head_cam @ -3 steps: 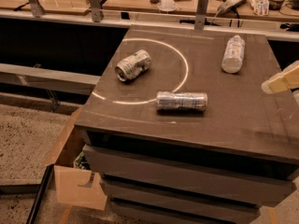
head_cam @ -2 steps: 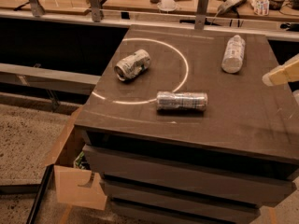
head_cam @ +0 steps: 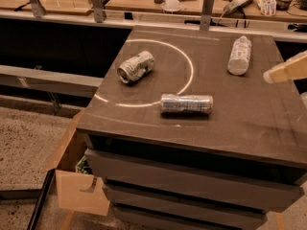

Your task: Move blue plastic bottle near 7up can

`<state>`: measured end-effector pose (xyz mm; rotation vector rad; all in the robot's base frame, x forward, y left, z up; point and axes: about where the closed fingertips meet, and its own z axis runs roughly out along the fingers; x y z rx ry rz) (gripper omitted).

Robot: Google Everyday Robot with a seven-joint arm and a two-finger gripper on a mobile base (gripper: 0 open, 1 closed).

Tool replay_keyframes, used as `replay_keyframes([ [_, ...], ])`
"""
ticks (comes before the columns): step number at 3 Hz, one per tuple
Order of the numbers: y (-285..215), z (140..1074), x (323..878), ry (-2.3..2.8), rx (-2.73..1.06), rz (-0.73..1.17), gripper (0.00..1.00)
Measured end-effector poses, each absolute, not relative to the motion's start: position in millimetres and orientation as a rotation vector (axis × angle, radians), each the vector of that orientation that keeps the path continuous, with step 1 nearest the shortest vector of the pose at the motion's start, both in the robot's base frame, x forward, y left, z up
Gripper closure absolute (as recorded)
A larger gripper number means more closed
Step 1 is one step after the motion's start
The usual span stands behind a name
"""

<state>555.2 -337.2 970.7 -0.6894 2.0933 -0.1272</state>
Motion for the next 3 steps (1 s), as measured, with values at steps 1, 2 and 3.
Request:
replay_keyframes([
  [1,-337.5,962.7,584.7,2.067,-0.544,-0.09,0.0],
  [2,-334.9,954.4,611.5,2.022,-0.454,-0.083,0.0],
  [3,-328.5,937.3,641.3,1.991,-0.354,-0.081,0.0],
])
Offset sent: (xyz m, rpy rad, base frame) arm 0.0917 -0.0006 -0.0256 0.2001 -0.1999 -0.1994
